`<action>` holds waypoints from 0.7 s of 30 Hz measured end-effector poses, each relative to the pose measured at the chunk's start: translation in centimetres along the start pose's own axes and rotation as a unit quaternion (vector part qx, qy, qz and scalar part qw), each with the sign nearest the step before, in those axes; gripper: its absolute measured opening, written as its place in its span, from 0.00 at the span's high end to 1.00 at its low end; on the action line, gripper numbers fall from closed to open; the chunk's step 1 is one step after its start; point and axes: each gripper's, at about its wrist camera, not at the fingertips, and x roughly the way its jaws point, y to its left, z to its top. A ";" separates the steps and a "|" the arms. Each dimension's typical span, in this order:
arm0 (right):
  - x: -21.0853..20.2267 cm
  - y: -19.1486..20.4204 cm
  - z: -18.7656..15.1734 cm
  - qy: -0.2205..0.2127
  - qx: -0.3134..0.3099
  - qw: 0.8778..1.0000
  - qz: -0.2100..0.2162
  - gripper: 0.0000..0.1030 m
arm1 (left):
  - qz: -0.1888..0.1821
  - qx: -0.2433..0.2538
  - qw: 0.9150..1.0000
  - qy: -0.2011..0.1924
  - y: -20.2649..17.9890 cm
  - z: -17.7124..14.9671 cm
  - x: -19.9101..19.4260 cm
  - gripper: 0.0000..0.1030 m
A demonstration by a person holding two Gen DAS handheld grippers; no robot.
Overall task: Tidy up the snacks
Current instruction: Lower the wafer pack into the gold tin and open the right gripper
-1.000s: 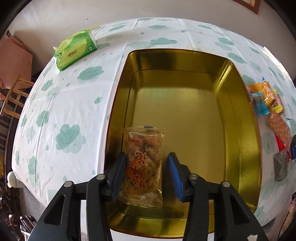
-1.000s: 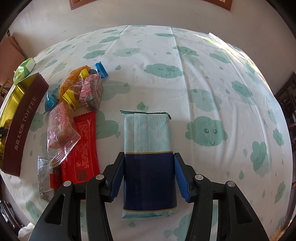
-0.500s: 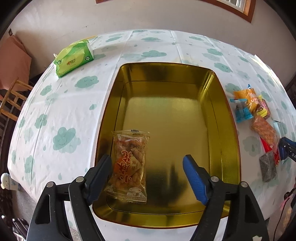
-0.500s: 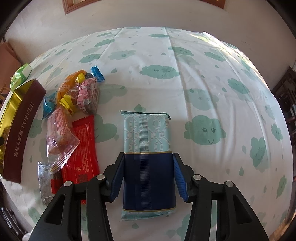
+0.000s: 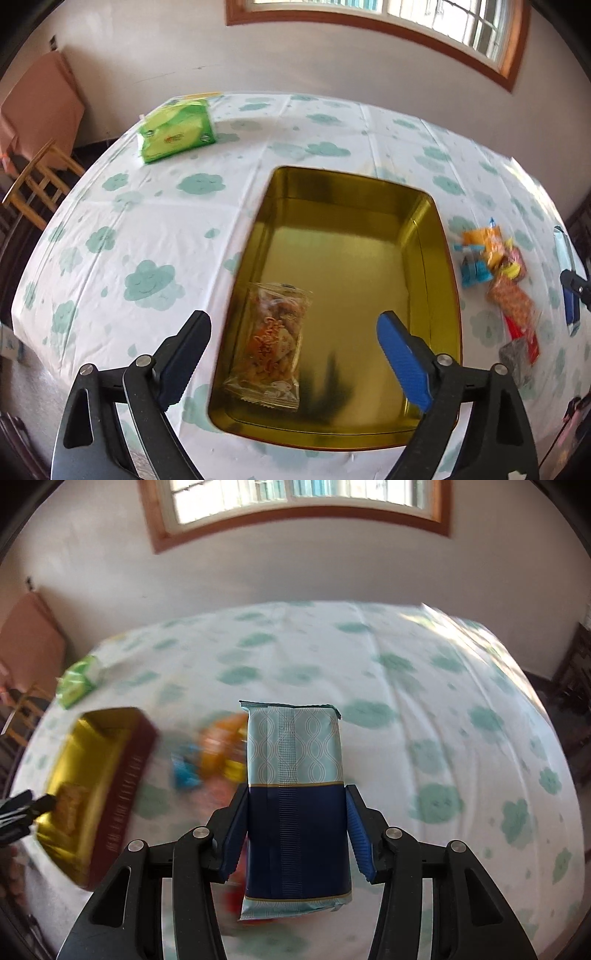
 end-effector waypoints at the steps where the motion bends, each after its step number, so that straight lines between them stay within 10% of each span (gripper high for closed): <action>1: -0.3 1.2 0.3 -0.003 -0.004 1.000 0.014 0.51 | 0.002 -0.006 1.000 -0.003 0.3 0.1 -0.2 0.13; 12: 1.0 15.6 -0.5 0.032 -0.066 0.989 0.126 0.51 | 0.032 -0.048 0.998 -0.007 4.7 -0.6 -1.5 0.12; 21: 4.0 20.9 -2.3 0.078 -0.077 0.984 0.140 0.51 | 0.045 -0.067 0.997 -0.002 6.9 -1.8 -1.8 0.12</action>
